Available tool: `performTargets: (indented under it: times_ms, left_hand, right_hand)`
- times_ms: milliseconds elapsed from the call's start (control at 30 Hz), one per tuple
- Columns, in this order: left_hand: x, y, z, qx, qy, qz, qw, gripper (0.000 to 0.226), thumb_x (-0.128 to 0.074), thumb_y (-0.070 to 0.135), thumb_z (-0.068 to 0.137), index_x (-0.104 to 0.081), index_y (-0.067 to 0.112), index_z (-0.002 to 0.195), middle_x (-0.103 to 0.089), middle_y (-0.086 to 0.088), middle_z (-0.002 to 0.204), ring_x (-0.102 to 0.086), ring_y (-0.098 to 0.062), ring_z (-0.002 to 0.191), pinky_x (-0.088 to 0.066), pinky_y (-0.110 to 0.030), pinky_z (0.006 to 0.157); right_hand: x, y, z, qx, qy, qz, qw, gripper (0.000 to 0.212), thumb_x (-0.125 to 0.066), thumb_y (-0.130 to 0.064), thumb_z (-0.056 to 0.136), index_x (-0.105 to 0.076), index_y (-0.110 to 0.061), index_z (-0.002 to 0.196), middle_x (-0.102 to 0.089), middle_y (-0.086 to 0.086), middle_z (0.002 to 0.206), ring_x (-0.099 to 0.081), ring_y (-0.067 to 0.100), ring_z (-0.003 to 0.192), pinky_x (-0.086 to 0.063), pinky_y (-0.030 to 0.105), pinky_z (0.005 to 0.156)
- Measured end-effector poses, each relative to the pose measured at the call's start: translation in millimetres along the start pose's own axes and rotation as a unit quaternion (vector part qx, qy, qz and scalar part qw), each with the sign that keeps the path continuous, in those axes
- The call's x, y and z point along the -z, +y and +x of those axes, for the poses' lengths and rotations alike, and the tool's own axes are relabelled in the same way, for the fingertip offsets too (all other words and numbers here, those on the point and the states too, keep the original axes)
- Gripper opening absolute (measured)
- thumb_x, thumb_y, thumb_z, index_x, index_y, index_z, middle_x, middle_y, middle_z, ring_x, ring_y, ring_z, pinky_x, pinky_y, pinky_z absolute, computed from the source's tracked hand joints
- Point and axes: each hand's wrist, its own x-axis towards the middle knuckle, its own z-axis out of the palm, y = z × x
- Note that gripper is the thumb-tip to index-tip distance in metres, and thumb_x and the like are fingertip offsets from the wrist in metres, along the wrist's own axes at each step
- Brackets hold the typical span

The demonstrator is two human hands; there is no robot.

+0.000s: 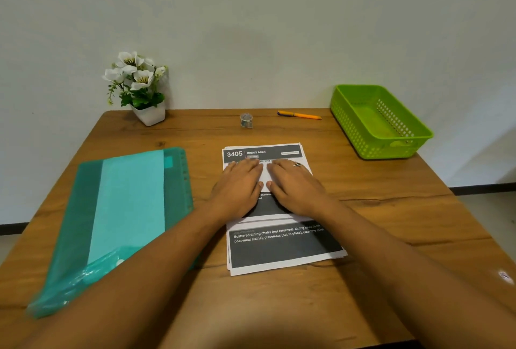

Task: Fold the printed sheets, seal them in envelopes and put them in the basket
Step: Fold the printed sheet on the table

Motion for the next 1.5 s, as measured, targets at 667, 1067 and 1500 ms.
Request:
performTargets:
  times_ms: [667,1067,1500]
  left_hand:
    - [-7,-7,-6,0.052,-0.083,0.098,0.99,0.074,-0.008,0.056,0.106,0.006,0.011,0.163,0.006,-0.008,0.172,0.008,-0.023,0.158,-0.003,-0.049,0.128]
    - [-7,-6,-5,0.047,-0.083,0.102,0.99,0.073,-0.009,0.054,0.106,0.003,0.01,0.163,0.004,-0.008,0.172,0.007,-0.022,0.158,-0.001,-0.048,0.128]
    - [-4,6,2,0.02,-0.088,0.108,0.99,0.075,-0.012,0.06,0.105,-0.001,0.017,0.164,0.002,-0.005,0.172,0.005,-0.025,0.158,0.0,-0.05,0.127]
  right_hand:
    - [-14,40,-17,-0.18,-0.076,-0.039,0.98,0.089,-0.007,-0.071,0.1,0.0,-0.01,0.165,0.004,0.009,0.174,0.007,0.025,0.16,0.003,0.052,0.128]
    - [-19,3,-10,-0.064,-0.061,-0.02,0.996,0.07,-0.017,-0.053,0.109,-0.003,-0.014,0.166,0.002,0.005,0.174,0.005,0.022,0.16,0.0,0.045,0.129]
    - [-16,29,-18,-0.119,-0.061,-0.02,0.991,0.077,-0.014,-0.06,0.107,0.0,-0.014,0.166,0.002,0.005,0.174,0.007,0.022,0.16,0.002,0.048,0.129]
